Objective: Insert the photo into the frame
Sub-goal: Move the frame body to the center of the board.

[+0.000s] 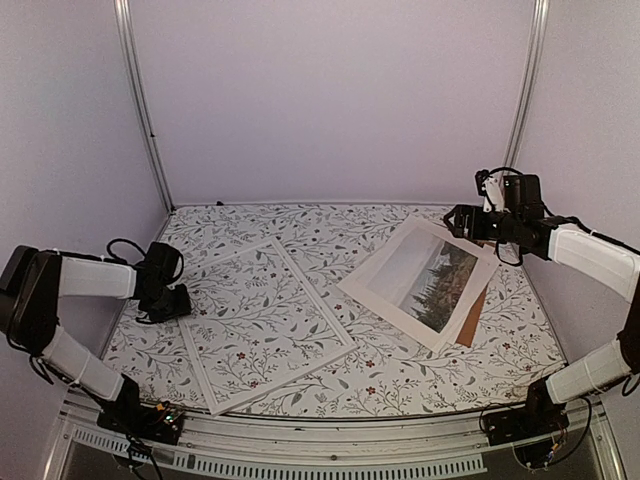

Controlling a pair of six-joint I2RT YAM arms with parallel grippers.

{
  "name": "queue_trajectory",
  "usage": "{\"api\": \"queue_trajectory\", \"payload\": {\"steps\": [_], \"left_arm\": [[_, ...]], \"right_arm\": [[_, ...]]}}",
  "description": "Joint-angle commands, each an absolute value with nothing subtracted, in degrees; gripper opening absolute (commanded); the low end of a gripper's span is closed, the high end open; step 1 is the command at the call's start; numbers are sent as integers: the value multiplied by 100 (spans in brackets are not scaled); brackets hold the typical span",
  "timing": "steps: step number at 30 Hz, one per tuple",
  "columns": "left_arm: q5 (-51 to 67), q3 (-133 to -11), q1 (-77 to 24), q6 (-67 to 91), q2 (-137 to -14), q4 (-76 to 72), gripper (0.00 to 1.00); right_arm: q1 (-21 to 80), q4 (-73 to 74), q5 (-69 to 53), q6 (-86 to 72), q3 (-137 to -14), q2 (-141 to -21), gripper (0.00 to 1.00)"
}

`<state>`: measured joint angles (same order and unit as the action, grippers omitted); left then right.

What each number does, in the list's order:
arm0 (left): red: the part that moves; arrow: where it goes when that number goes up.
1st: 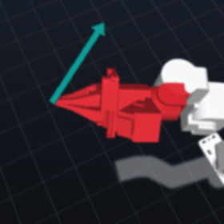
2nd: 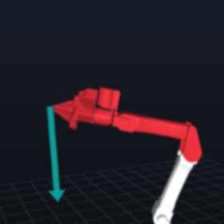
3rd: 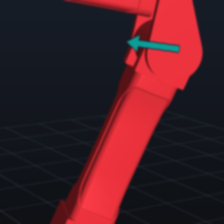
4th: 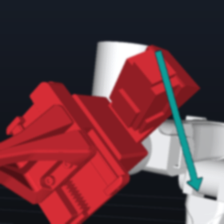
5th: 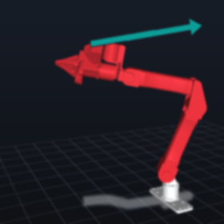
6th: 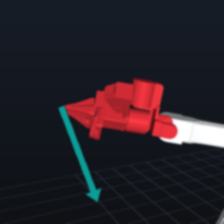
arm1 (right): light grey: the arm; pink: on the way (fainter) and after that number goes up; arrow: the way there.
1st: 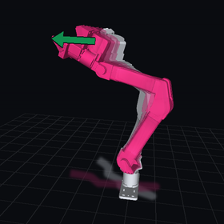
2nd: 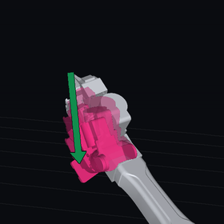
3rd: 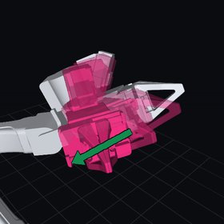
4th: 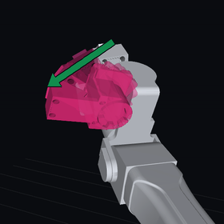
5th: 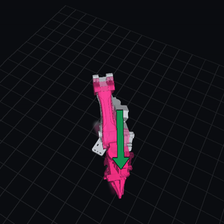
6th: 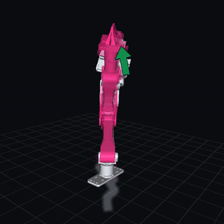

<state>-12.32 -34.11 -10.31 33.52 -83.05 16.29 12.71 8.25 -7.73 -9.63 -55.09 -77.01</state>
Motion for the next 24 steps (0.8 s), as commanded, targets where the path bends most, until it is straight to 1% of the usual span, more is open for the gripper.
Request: {"api": "queue_trajectory", "payload": {"steps": [1,4,10,14,21,24], "left_arm": [[-1104,-3828,-976,3089,-8626,1470,36],[-1001,-4273,-968,2837,-8935,1559,30],[-1191,-5604,-913,2074,-9981,2117,23],[-1149,-6419,-853,1524,-10598,2322,23],[-1229,-8057,-755,491,-11992,2864,24],[-1110,-8572,-685,230,-12345,2958,26]], "right_arm": [[1292,790,-854,-1020,-5471,-7666,99],[1293,776,-885,-1032,-5467,-7677,99],[1293,796,-953,-1068,-5496,-7768,99],[1288,1090,-832,-1121,-5625,-7865,99],[1276,2094,-896,-1224,-6094,-8266,99],[1245,2320,-781,-1297,-6121,-8410,99]]}}
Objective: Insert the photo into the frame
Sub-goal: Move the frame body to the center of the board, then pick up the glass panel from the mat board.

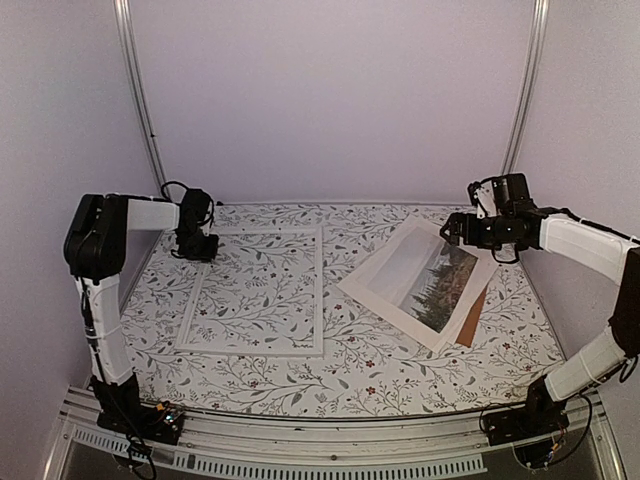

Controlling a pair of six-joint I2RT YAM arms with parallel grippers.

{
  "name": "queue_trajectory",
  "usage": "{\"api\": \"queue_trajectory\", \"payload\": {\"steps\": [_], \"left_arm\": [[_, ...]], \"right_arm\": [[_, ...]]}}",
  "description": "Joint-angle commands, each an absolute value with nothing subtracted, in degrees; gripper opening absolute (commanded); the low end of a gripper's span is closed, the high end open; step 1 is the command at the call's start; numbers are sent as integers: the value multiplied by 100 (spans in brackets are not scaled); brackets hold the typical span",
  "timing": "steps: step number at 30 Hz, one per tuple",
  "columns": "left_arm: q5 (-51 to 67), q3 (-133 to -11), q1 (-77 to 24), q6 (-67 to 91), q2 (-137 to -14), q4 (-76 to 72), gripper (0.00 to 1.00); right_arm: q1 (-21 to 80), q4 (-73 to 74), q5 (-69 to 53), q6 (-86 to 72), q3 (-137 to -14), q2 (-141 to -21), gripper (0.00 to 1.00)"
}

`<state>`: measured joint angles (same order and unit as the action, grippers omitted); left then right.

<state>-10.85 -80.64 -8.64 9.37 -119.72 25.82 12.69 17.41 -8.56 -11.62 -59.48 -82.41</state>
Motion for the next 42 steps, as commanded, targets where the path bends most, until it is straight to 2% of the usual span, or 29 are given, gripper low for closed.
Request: {"api": "queue_trajectory", "payload": {"steps": [1,3,5,9,11,14,19,24,35,42], "left_arm": [[-1078,-8696,-655,167,-12416,2985,27],[-1034,-8888,-578,124,-12507,3063,32],[-976,-8975,-511,149,-12482,3124,46],[-1016,-8958,-452,469,-12120,3118,65],[-1071,-8809,-473,642,-11774,2973,83],[-867,-8588,-568,839,-11186,2727,90],[286,-8368,-1190,1080,-10477,2153,91],[1089,-8698,-1986,1249,-10635,2013,90],[1760,-10239,-3476,1551,-12307,2229,86],[1898,-11213,-3919,1799,-13408,2423,84]], "right_arm": [[1192,2369,-759,-1349,-6097,-8431,99],[1051,2414,-821,-1490,-6003,-8466,99],[871,2417,-956,-1632,-5869,-8466,99],[590,2430,-998,-1877,-5649,-8549,99],[424,2434,-1021,-1969,-5579,-8613,99],[133,2399,-1033,-2032,-5465,-8714,99],[-554,2113,-1040,-2077,-5161,-8713,99],[-1028,1809,-1385,-2225,-4934,-8777,99],[-1283,1213,-1892,-2495,-4766,-9158,94],[-1303,812,-2197,-2776,-4632,-9297,87]]}}
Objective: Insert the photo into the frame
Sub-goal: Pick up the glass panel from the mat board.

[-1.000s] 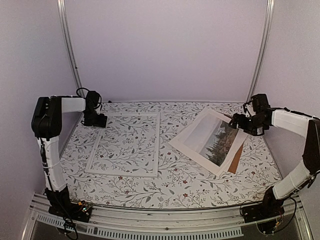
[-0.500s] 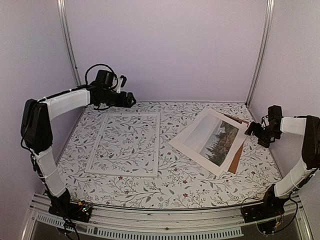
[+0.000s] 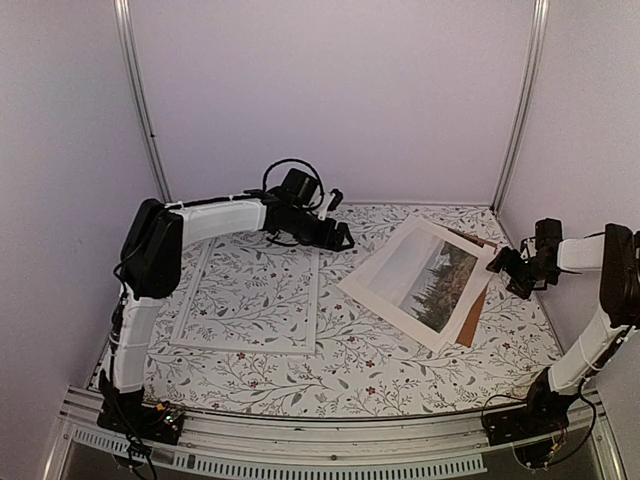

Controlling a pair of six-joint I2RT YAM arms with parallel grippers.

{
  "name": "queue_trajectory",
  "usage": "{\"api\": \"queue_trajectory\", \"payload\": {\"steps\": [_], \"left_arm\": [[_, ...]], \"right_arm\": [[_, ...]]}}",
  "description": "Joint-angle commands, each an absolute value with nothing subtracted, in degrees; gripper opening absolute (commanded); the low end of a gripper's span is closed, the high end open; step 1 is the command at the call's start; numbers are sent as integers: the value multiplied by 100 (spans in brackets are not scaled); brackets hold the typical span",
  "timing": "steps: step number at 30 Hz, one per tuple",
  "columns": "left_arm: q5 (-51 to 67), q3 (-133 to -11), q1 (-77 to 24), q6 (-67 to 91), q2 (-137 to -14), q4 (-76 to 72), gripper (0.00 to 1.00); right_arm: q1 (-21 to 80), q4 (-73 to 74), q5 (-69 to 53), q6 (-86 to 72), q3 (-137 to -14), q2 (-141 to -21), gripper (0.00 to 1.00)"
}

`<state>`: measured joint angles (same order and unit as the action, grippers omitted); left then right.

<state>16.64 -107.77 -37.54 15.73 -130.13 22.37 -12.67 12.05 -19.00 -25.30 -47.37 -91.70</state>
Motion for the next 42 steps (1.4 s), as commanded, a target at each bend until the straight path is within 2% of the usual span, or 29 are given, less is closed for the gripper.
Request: {"api": "queue_trajectory", "payload": {"steps": [1,5,14,22,32,42], "left_arm": [[1925,-11301,-3951,1862,-13538,2425,84],[1975,-11591,-4029,2077,-13985,2426,80],[1834,-12220,-4052,2414,-14594,2848,80],[2119,-12226,-4059,2578,-14704,3089,74],[2839,-11973,-4060,2898,-14599,3128,58],[3195,-11320,-4022,3133,-14030,2575,53]], "right_arm": [[-1308,776,-2251,-2803,-4640,-9345,87],[-1310,489,-2368,-3096,-4525,-9500,86],[-1312,128,-2419,-3560,-4397,-9646,85],[-1334,-134,-2462,-3758,-4307,-9854,83],[-1334,-359,-2915,-3872,-4387,-10031,74],[-1330,-366,-3323,-3615,-4518,-10175,63]]}}
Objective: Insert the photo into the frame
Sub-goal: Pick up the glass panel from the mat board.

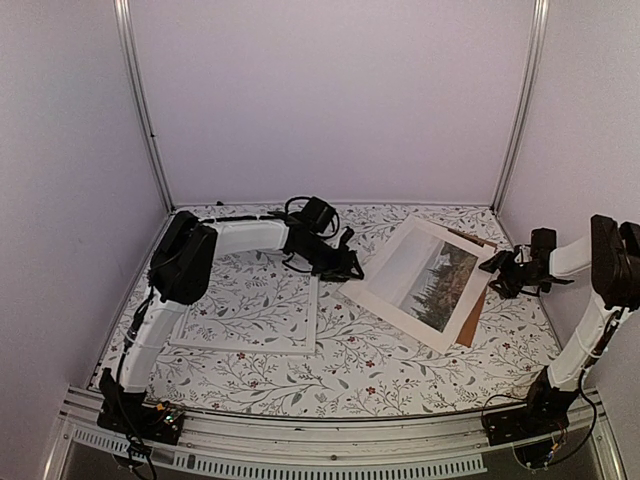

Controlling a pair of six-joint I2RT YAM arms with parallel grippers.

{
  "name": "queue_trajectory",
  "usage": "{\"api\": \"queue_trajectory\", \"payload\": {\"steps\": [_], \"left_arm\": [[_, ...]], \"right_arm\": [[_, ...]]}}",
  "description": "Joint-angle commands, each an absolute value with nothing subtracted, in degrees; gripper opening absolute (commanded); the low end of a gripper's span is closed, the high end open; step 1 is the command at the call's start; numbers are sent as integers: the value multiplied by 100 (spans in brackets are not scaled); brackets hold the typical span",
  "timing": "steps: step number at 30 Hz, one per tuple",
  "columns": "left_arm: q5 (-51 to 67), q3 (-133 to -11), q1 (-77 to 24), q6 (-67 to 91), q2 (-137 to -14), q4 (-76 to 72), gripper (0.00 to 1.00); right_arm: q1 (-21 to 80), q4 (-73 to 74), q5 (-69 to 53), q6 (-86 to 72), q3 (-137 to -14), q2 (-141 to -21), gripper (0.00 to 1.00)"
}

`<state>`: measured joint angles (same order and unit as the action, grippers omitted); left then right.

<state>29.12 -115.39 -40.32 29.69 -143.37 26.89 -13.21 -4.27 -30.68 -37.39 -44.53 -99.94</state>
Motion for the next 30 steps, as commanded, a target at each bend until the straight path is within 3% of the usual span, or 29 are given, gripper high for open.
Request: {"api": "queue_trajectory", "payload": {"steps": [1,15,30], "left_arm": [[3222,-11265,-4017,3155,-13986,2532,53],[3110,-10020,-4074,3332,-13280,1902,49],[2845,-9647,-4162,3287,-13051,1816,48]], "right_arm": [[-1327,-376,-3361,-3589,-4522,-10171,62],[-1328,-308,-3891,-3203,-4772,-10171,54],[-1333,-510,-4654,-3098,-4839,-10242,47]]}}
